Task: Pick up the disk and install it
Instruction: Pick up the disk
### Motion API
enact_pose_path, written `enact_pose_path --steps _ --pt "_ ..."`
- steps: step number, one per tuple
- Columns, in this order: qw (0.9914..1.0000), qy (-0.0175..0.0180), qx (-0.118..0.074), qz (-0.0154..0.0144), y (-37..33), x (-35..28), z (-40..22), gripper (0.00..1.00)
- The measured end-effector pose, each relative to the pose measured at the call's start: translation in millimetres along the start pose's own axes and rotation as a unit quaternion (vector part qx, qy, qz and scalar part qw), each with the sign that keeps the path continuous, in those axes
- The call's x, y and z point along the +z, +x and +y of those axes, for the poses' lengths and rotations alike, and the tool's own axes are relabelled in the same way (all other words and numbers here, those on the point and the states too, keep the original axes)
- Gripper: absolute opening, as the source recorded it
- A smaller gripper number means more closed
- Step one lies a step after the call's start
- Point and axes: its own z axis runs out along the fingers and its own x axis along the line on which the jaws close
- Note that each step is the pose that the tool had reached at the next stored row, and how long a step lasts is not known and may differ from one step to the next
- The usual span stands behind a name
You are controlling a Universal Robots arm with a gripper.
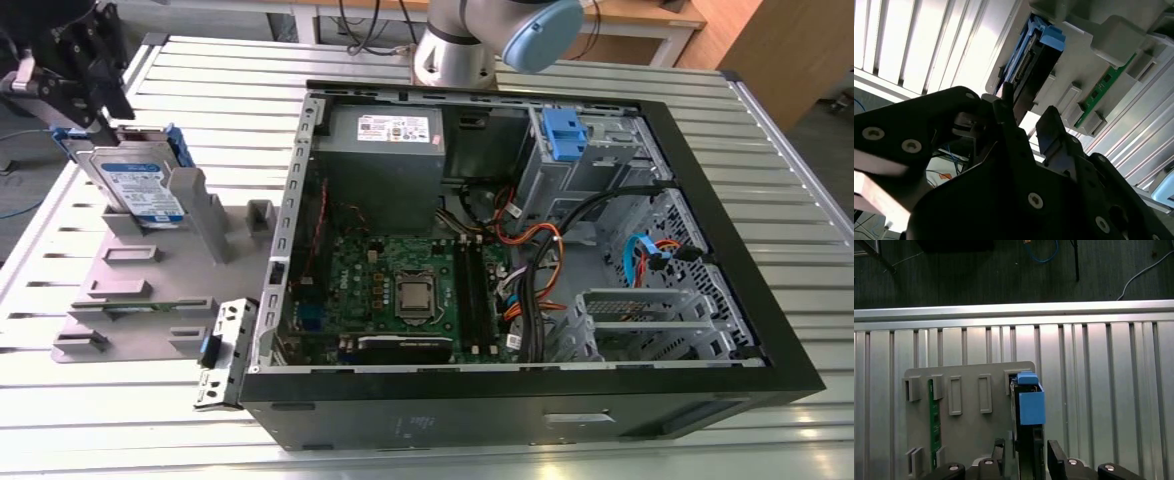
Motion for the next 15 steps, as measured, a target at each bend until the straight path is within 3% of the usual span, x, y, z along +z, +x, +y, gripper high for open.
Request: enact_pose_path --steps 2,4,15 --pt "1.00000 0.0000 0.000 0.0000 0.0 0.0 0.0 0.47" --pt "1.00000 0.0000 0.000 0.0000 0.0 0.0 0.0 0.59" --pt "1.00000 -0.0001 0.000 0.0000 0.0 1.3 0.0 0.59"
